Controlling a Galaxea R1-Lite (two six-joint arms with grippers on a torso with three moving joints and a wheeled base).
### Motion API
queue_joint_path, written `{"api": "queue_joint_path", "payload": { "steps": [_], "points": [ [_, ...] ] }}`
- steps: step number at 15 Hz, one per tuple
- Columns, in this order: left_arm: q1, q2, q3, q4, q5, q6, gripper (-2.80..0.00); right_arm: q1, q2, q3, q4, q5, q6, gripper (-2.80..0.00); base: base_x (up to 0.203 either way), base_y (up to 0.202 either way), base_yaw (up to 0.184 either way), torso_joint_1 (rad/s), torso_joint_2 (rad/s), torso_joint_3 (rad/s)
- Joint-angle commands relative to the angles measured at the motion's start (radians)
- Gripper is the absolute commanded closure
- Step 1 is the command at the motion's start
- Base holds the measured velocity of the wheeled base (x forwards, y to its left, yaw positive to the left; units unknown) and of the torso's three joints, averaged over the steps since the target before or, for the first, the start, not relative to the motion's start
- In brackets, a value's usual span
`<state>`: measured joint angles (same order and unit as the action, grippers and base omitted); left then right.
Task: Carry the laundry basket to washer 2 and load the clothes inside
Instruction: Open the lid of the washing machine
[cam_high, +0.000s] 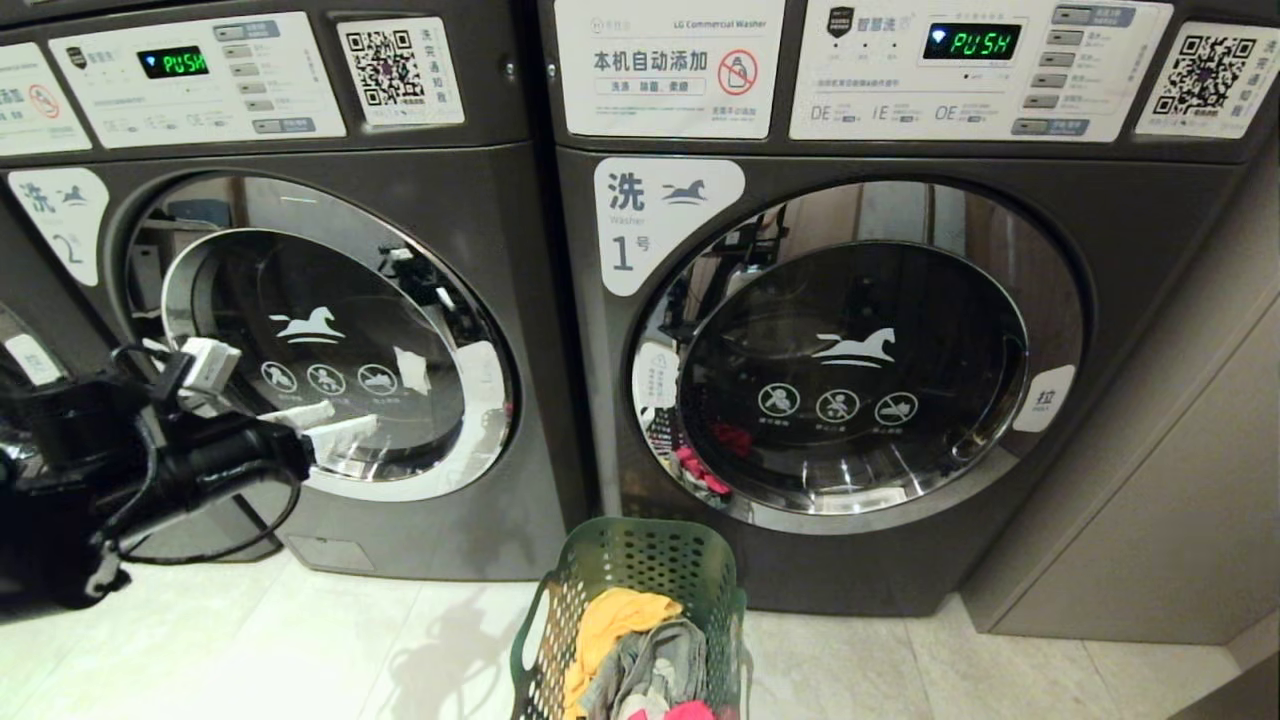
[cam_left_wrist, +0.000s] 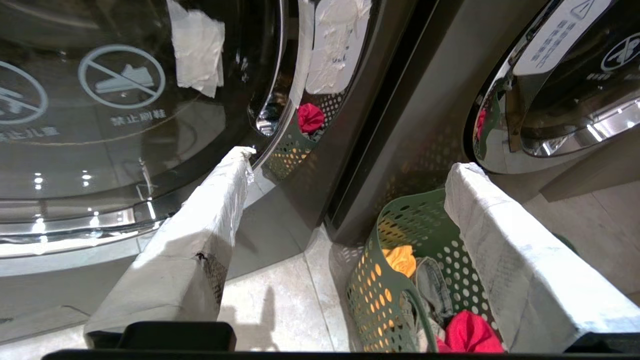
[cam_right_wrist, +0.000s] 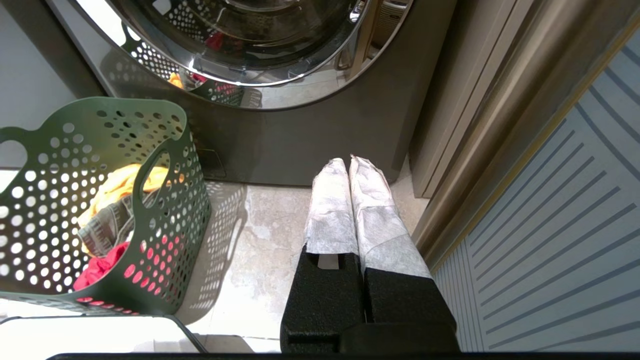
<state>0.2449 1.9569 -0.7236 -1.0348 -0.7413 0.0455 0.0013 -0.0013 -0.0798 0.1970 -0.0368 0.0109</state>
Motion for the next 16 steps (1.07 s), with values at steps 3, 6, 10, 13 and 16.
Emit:
{"api": "queue_joint_path", "payload": {
  "steps": [3,6,10,13,16],
  "points": [
    [0.002,0.142,-0.085,-0.031,-0.042,-0.001,-2.8,0.0,0.001,0.0,0.001,0.0,0.0,0.0,0.0,0.0,0.0,0.0,0.0,0.0],
    [-0.002,0.212,-0.199,-0.037,-0.147,-0.001,-2.8,0.0,0.001,0.0,0.001,0.0,0.0,0.0,0.0,0.0,0.0,0.0,0.0,0.0],
    [-0.011,0.281,-0.322,-0.037,-0.263,-0.001,-2.8,0.0,0.001,0.0,0.001,0.0,0.0,0.0,0.0,0.0,0.0,0.0,0.0,0.0],
    [-0.034,0.33,-0.428,-0.033,-0.282,-0.015,-2.8,0.0,0.001,0.0,0.001,0.0,0.0,0.0,0.0,0.0,0.0,0.0,0.0,0.0],
    [-0.053,0.389,-0.521,-0.032,-0.284,-0.041,-2.8,0.0,0.001,0.0,0.001,0.0,0.0,0.0,0.0,0.0,0.0,0.0,0.0,0.0]
  ]
}}
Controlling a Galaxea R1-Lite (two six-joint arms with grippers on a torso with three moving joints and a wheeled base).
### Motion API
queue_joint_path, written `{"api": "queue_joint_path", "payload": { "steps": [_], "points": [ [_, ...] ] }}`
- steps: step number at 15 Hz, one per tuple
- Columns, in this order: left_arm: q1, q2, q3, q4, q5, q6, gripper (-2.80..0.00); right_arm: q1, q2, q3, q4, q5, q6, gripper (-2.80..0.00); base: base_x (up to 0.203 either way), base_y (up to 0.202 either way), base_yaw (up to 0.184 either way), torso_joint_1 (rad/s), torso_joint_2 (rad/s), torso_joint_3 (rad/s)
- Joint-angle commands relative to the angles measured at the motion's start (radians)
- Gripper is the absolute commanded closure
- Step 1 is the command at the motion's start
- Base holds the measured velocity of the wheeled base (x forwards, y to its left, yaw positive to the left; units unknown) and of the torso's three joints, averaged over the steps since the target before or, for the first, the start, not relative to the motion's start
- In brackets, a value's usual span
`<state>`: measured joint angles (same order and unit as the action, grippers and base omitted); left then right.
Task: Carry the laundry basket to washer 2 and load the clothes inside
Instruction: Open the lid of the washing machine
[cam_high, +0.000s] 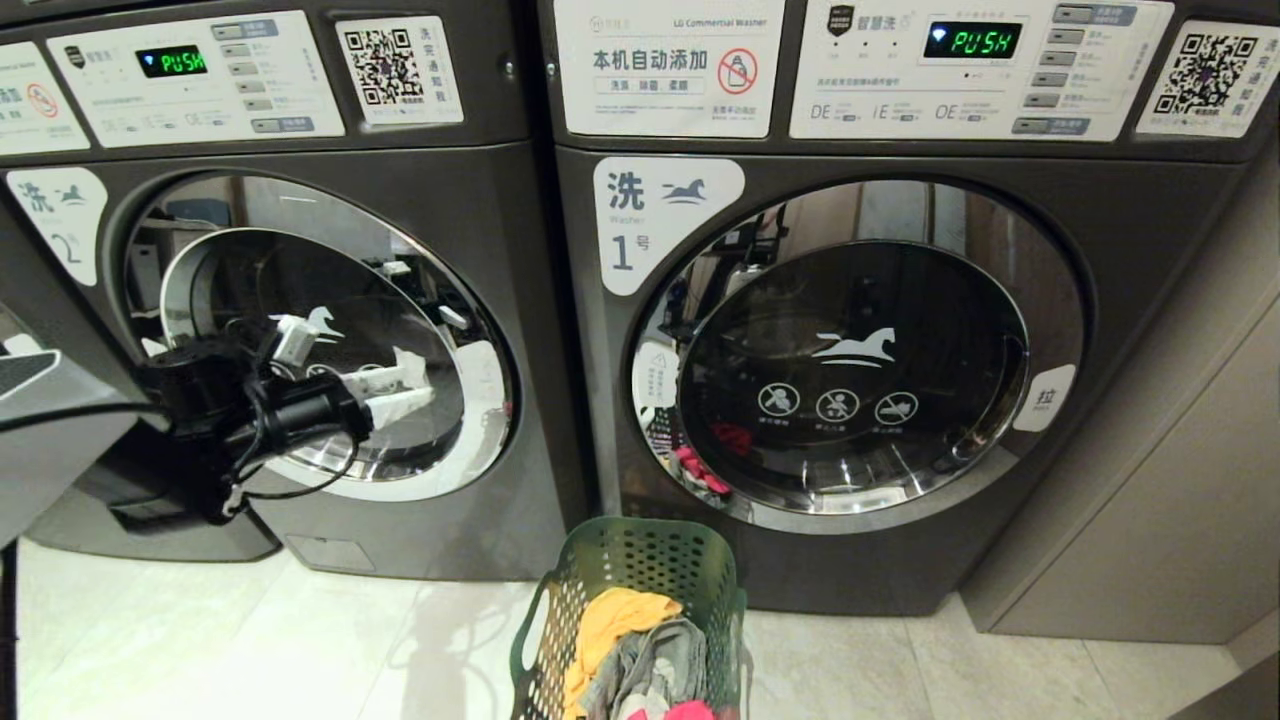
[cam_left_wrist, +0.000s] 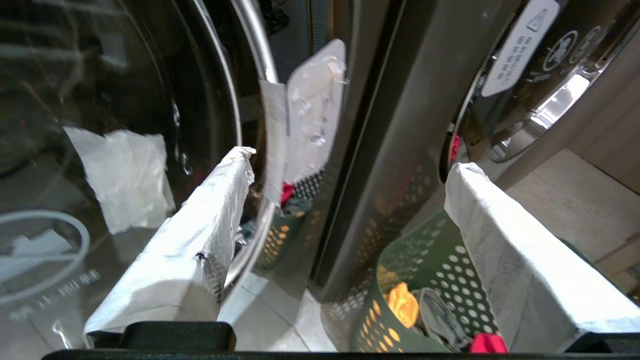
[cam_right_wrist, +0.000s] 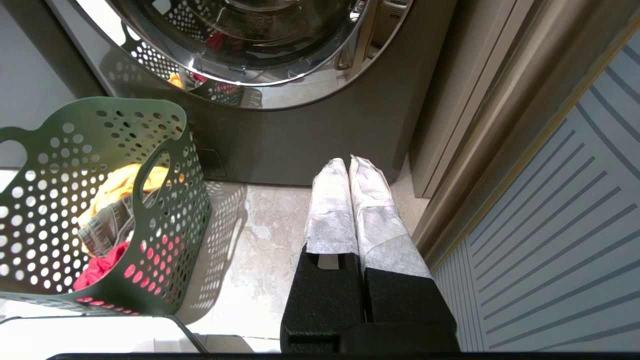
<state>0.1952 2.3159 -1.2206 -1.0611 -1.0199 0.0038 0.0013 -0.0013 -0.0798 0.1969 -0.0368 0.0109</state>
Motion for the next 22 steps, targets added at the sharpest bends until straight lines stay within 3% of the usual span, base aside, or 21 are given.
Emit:
{"api": "queue_joint_path", "payload": {
  "steps": [1,8,22],
  "points": [
    [-0.012,0.056,-0.06,-0.004,-0.004,-0.002,-2.8,0.0,0.001,0.0,0.001,0.0,0.0,0.0,0.0,0.0,0.0,0.0,0.0,0.0],
    [-0.049,0.178,-0.24,-0.001,0.02,-0.03,-2.8,0.0,0.001,0.0,0.001,0.0,0.0,0.0,0.0,0.0,0.0,0.0,0.0,0.0],
    [-0.121,0.271,-0.415,0.051,0.035,-0.068,-2.8,0.0,0.001,0.0,0.001,0.0,0.0,0.0,0.0,0.0,0.0,0.0,0.0,0.0]
  ]
}}
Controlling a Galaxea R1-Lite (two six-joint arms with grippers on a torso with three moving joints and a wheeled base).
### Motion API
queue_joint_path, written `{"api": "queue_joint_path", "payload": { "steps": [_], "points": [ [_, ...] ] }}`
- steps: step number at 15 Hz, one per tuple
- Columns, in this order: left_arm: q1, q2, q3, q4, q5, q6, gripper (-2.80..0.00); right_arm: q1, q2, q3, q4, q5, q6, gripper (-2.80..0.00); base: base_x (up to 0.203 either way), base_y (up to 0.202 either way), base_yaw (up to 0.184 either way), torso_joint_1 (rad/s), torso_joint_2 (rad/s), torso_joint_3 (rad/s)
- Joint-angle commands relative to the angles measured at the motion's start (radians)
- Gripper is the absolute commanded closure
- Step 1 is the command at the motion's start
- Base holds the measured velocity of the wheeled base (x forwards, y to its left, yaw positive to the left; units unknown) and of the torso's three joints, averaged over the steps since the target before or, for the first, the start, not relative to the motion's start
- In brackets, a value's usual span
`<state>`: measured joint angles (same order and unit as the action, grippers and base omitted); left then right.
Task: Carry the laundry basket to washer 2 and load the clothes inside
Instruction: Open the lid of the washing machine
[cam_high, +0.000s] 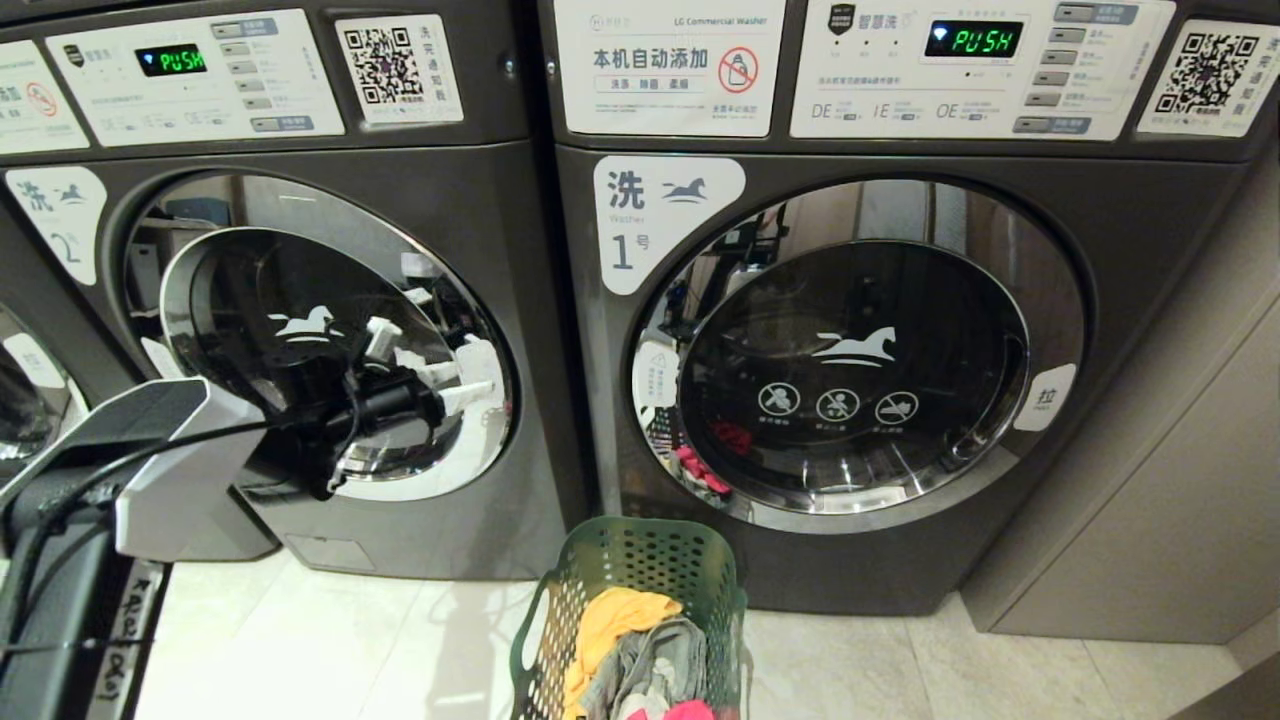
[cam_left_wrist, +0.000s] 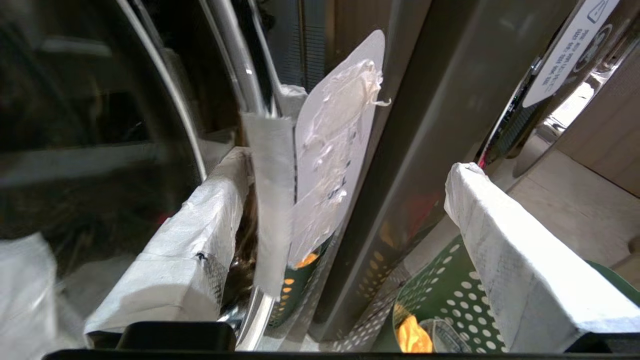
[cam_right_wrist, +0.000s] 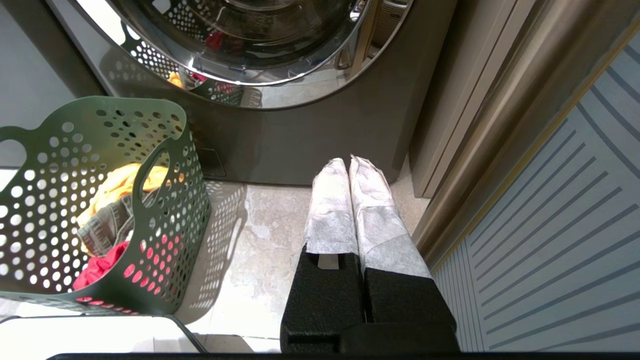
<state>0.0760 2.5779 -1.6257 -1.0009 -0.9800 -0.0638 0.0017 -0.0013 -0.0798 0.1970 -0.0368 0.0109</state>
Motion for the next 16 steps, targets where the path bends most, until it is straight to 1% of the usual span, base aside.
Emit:
{"api": "queue_joint_path", "payload": {
  "steps": [1,4,8,11,12,15,16],
  "points": [
    [-0.004,0.019,-0.035,0.007,-0.005,-0.001,-2.8,0.0,0.001,0.0,0.001,0.0,0.0,0.0,0.0,0.0,0.0,0.0,0.0,0.0],
    [-0.015,0.033,-0.072,0.039,-0.006,-0.002,-2.8,0.0,0.001,0.0,0.001,0.0,0.0,0.0,0.0,0.0,0.0,0.0,0.0,0.0],
    [-0.021,0.033,-0.065,0.039,-0.012,-0.004,-2.8,0.0,0.001,0.0,0.001,0.0,0.0,0.0,0.0,0.0,0.0,0.0,0.0,0.0],
    [-0.015,0.034,-0.068,0.031,-0.034,-0.005,-2.8,0.0,0.001,0.0,0.001,0.0,0.0,0.0,0.0,0.0,0.0,0.0,0.0,0.0],
    [-0.013,0.034,-0.066,0.026,-0.044,-0.005,-2.8,0.0,0.001,0.0,0.001,0.0,0.0,0.0,0.0,0.0,0.0,0.0,0.0,0.0],
    [-0.004,0.036,-0.06,-0.011,-0.124,-0.005,-2.8,0.0,0.001,0.0,0.001,0.0,0.0,0.0,0.0,0.0,0.0,0.0,0.0,0.0],
    [-0.002,0.036,-0.056,-0.013,-0.127,-0.005,-2.8,0.0,0.001,0.0,0.001,0.0,0.0,0.0,0.0,0.0,0.0,0.0,0.0,0.0]
  ]
}}
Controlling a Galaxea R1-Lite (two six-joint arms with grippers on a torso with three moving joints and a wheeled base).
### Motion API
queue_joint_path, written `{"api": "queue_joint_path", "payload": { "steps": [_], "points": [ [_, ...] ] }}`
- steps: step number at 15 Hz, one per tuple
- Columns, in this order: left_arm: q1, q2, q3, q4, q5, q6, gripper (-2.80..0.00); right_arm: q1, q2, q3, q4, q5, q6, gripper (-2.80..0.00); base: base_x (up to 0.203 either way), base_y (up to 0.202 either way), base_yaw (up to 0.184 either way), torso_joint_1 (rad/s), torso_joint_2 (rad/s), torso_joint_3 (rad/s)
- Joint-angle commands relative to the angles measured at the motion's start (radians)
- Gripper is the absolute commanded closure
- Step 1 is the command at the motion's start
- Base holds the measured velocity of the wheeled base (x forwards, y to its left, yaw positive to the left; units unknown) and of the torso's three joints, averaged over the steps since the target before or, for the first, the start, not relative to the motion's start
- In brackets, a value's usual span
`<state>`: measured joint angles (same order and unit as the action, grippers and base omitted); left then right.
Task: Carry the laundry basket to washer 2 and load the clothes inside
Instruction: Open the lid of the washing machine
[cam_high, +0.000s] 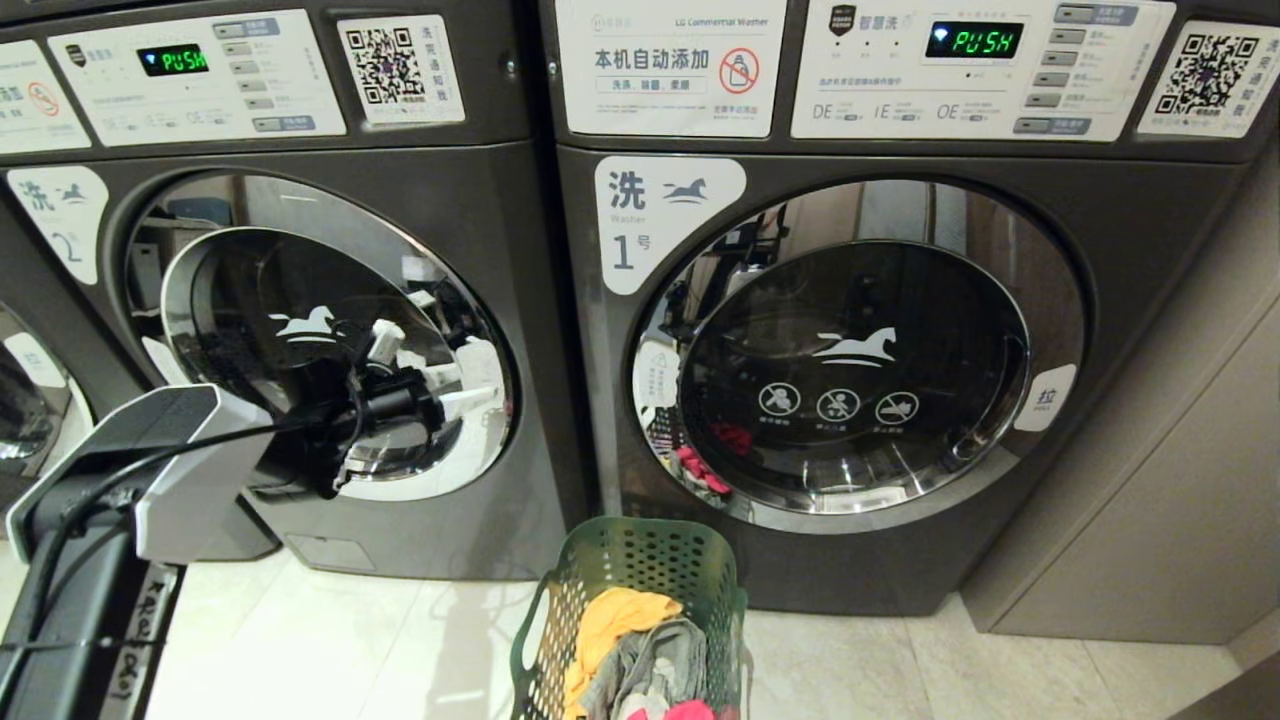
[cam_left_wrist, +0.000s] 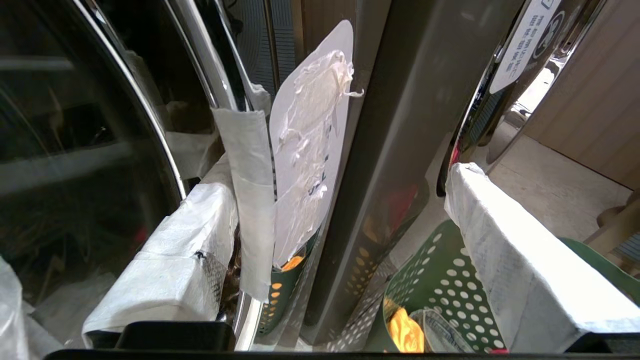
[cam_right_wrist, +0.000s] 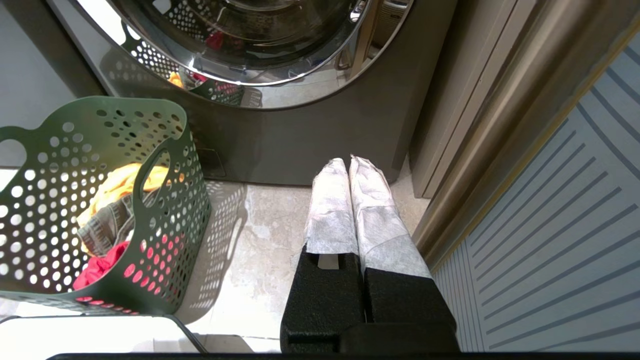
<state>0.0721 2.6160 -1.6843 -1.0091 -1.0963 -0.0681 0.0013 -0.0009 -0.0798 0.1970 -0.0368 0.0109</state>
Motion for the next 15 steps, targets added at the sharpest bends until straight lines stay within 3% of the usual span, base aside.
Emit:
{"api": "queue_joint_path", "payload": {
  "steps": [1,4,9,15],
  "points": [
    [0.006,-0.002,0.006,-0.009,-0.011,-0.001,-2.8,0.0,0.001,0.0,0.001,0.0,0.0,0.0,0.0,0.0,0.0,0.0,0.0,0.0],
    [0.006,-0.004,0.009,-0.019,-0.019,-0.001,-2.8,0.0,0.001,0.0,0.001,0.0,0.0,0.0,0.0,0.0,0.0,0.0,0.0,0.0],
    [0.008,-0.013,0.049,-0.054,-0.134,-0.001,-2.8,0.0,0.001,0.0,0.001,0.0,0.0,0.0,0.0,0.0,0.0,0.0,0.0,0.0],
    [0.011,-0.052,0.141,-0.098,-0.135,-0.001,-2.8,0.0,0.001,0.0,0.001,0.0,0.0,0.0,0.0,0.0,0.0,0.0,0.0,0.0]
  ]
}}
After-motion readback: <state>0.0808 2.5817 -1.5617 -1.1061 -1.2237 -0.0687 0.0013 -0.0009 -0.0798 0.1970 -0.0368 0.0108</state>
